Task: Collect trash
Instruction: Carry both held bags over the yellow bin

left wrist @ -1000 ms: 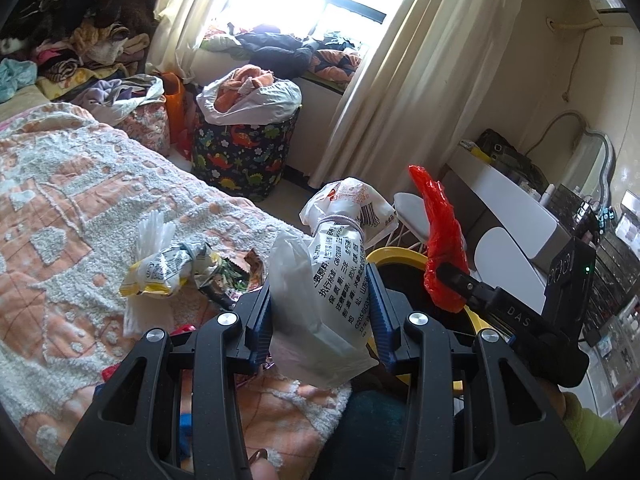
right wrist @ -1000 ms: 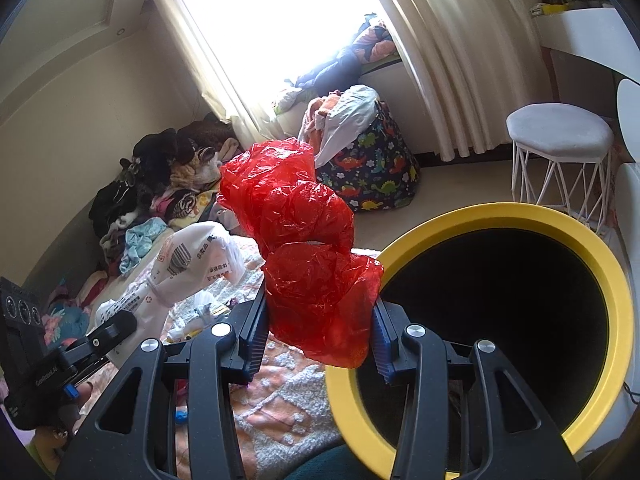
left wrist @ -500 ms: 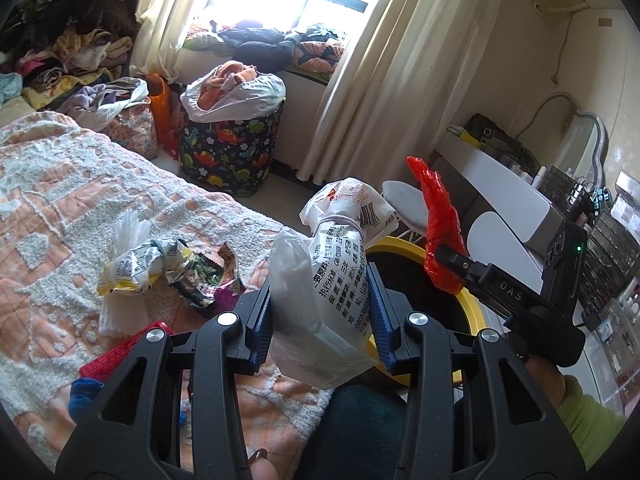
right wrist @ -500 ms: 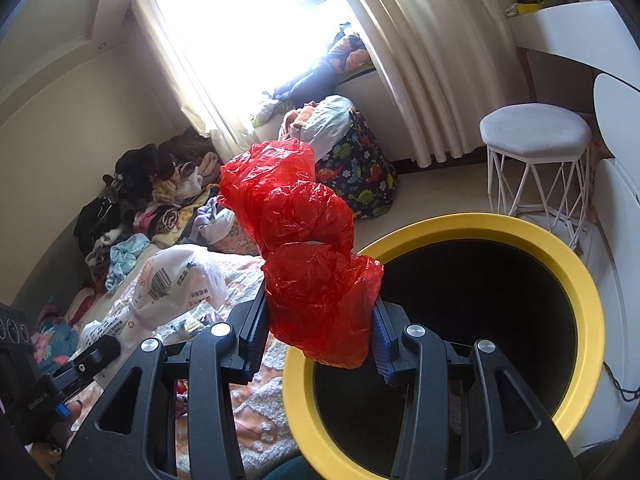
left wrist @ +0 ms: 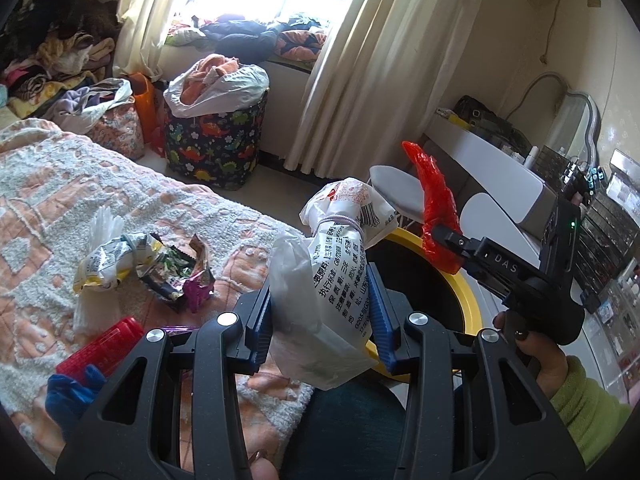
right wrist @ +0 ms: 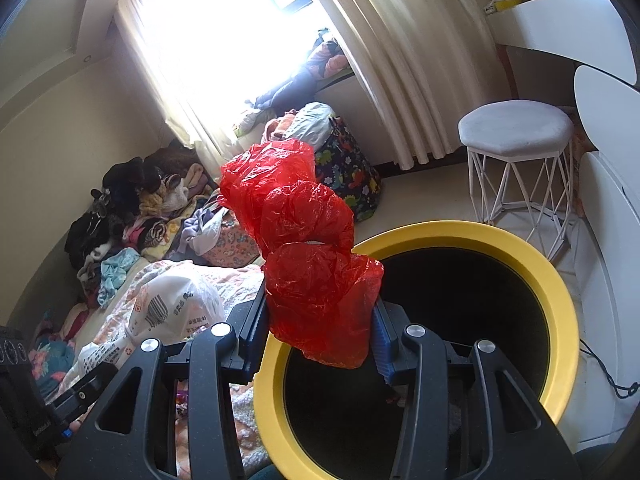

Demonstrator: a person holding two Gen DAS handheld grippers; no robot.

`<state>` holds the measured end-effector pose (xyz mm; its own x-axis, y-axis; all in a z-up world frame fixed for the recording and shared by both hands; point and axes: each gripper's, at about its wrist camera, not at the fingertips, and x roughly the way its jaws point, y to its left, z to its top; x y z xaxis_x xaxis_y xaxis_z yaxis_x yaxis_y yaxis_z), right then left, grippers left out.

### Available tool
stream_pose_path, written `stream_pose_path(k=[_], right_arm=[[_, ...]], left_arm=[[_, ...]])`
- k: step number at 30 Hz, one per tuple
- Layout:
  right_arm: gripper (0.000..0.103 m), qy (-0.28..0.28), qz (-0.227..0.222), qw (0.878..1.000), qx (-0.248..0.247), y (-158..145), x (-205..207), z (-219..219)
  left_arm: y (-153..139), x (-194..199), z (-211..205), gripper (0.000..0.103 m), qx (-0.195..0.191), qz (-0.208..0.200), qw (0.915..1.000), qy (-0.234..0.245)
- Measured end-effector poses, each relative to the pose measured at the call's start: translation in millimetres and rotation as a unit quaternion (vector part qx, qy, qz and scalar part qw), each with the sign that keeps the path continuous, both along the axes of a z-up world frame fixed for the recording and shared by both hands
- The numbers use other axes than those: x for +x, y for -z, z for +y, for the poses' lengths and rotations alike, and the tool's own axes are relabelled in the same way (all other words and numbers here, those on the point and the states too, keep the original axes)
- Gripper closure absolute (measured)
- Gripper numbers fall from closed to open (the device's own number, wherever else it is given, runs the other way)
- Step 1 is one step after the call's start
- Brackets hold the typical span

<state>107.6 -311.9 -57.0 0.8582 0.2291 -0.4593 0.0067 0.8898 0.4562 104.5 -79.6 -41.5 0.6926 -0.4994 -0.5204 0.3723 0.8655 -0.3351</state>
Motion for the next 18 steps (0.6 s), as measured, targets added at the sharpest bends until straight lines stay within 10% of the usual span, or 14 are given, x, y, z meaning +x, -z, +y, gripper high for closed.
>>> stream_pose_path(k=[18], right_arm=[[0.062,0.030,0.022,0.999,0.010,4,-2,-15]], left_arm=[[11,-1,-32,0.069,0.023,0.009,0.9991,0.034]])
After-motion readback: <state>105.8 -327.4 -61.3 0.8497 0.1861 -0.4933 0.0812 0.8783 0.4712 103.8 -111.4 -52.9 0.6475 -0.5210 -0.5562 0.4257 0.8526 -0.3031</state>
